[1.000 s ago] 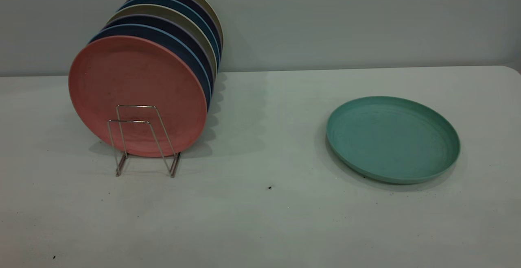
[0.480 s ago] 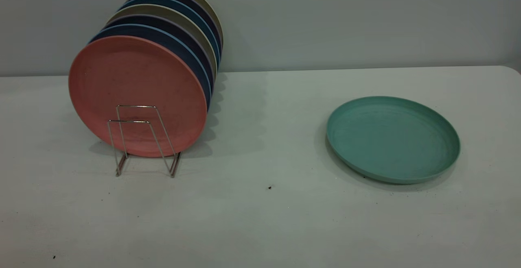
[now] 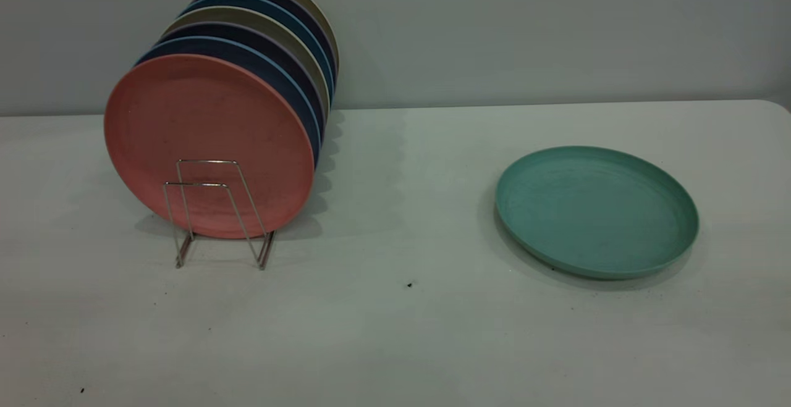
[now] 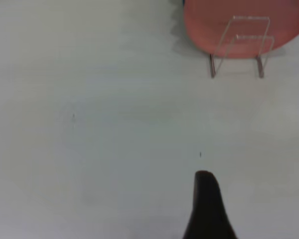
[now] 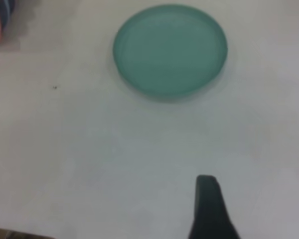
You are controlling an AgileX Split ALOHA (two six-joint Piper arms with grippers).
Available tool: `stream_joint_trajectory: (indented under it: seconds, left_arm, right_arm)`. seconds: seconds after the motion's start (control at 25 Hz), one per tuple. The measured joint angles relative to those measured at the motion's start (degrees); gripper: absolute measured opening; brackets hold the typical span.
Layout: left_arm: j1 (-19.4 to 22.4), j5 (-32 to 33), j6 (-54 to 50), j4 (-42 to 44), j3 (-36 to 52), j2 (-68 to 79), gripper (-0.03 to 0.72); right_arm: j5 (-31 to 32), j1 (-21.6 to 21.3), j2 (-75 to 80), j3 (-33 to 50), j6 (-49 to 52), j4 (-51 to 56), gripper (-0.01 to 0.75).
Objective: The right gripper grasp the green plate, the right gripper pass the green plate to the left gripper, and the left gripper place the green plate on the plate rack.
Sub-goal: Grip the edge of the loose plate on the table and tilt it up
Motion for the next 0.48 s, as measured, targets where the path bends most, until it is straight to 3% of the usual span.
stream_joint_trajectory:
  seconds: [0.48]
  left_arm:
    - [0.0, -15.3, 3.2, -0.4, -12.3, 36.7, 0.555]
  right_arm:
    - [-13.7, 0.0, 35.1, -6.2, -15.1, 12.6, 0.529]
